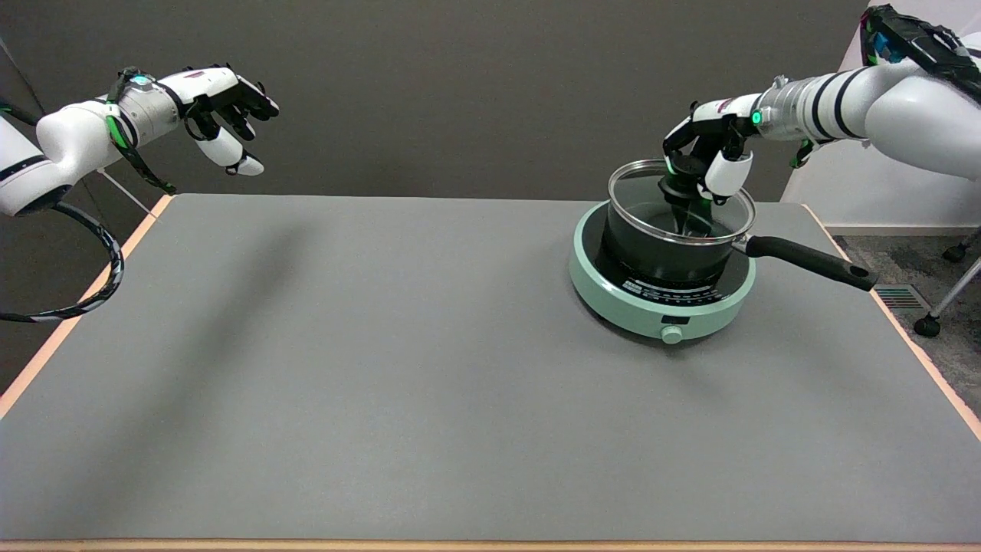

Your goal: Place the pot onto the induction cooker.

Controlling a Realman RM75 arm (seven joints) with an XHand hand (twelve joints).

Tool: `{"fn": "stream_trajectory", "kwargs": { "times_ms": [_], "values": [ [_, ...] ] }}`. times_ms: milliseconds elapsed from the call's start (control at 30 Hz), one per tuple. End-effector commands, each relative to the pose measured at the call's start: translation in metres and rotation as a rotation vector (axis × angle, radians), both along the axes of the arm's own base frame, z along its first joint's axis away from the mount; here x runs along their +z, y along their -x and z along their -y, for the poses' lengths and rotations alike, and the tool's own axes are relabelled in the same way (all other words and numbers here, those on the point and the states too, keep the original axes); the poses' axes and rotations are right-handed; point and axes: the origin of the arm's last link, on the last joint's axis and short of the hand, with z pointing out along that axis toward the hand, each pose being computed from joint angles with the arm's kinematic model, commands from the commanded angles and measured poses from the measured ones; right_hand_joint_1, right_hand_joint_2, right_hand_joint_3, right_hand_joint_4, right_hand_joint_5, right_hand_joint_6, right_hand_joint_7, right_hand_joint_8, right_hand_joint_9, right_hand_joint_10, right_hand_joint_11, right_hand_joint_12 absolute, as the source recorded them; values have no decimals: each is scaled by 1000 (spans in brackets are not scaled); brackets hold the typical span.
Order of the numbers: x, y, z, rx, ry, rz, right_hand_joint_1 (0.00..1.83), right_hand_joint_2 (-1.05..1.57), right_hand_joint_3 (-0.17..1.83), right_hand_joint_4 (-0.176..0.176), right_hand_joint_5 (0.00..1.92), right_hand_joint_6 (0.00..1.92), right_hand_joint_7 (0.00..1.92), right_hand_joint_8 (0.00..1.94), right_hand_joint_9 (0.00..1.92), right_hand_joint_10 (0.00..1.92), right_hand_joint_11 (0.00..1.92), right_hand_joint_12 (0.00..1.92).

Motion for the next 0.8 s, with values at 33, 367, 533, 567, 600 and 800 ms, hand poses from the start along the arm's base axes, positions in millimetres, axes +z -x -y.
{"fn": "stream_trajectory", "kwargs": {
  "times_ms": [33,367,533,567,600,800],
  "values": [
    [4,0,1,0,13,-10,1345,740,1139,176,455,1767,790,1811,814,1921,600,1921],
    [5,1,2,0,15,-6,1345,740,1140,176,454,1767,790,1812,813,1921,599,1921],
    [4,3,4,-1,14,-3,1345,740,1141,176,454,1769,791,1812,814,1921,600,1921],
    [4,3,4,-2,15,-3,1345,740,1142,176,454,1770,791,1813,815,1921,601,1921],
    [4,3,4,-1,14,-1,1345,740,1142,176,454,1770,791,1813,814,1921,601,1921],
    [3,2,6,8,9,7,1345,740,1142,176,454,1772,790,1814,812,1921,601,1921]
  ]
}}
